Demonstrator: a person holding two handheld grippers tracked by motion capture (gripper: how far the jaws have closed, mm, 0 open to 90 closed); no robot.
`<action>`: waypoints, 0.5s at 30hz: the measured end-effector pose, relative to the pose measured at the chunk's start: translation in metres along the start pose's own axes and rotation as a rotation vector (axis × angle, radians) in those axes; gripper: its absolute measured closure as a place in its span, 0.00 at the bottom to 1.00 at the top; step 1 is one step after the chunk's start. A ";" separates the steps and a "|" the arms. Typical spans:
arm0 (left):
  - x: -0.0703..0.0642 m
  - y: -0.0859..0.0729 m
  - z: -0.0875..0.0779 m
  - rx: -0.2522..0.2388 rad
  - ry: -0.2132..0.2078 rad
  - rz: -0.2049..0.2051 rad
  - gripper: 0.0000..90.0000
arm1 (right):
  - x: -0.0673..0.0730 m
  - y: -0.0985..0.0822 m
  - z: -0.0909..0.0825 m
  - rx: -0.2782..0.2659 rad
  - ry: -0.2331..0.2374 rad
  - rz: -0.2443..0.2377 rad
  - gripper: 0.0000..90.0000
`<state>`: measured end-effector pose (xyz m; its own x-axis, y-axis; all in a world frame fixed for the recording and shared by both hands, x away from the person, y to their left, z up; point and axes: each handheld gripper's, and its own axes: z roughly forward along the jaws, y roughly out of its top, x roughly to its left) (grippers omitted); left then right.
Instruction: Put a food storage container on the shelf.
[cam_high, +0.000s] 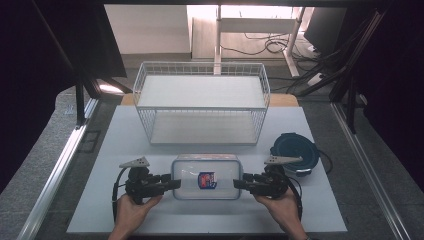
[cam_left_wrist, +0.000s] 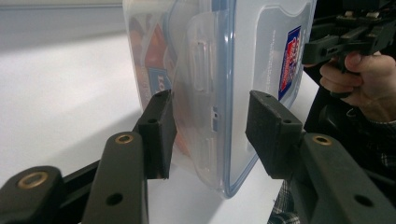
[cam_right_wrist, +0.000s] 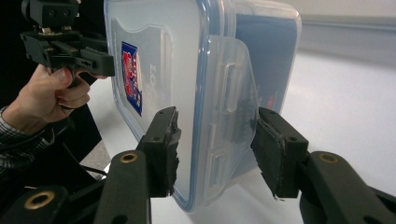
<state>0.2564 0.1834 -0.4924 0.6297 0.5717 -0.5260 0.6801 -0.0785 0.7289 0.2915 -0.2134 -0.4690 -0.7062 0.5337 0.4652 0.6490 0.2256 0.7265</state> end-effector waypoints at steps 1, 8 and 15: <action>0.000 0.001 0.000 -0.003 -0.003 0.000 0.59 | 0.000 0.001 -0.001 -0.004 -0.001 -0.006 0.58; 0.000 0.014 -0.007 -0.030 -0.033 0.009 0.60 | 0.005 0.014 -0.006 -0.031 0.000 -0.026 0.58; -0.001 0.031 -0.014 -0.037 -0.053 0.025 0.61 | 0.007 0.029 -0.012 -0.056 0.005 -0.042 0.58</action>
<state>0.2717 0.1913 -0.4632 0.6659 0.5256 -0.5295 0.6504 -0.0612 0.7571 0.3019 -0.2128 -0.4390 -0.7340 0.5208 0.4359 0.6019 0.2015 0.7727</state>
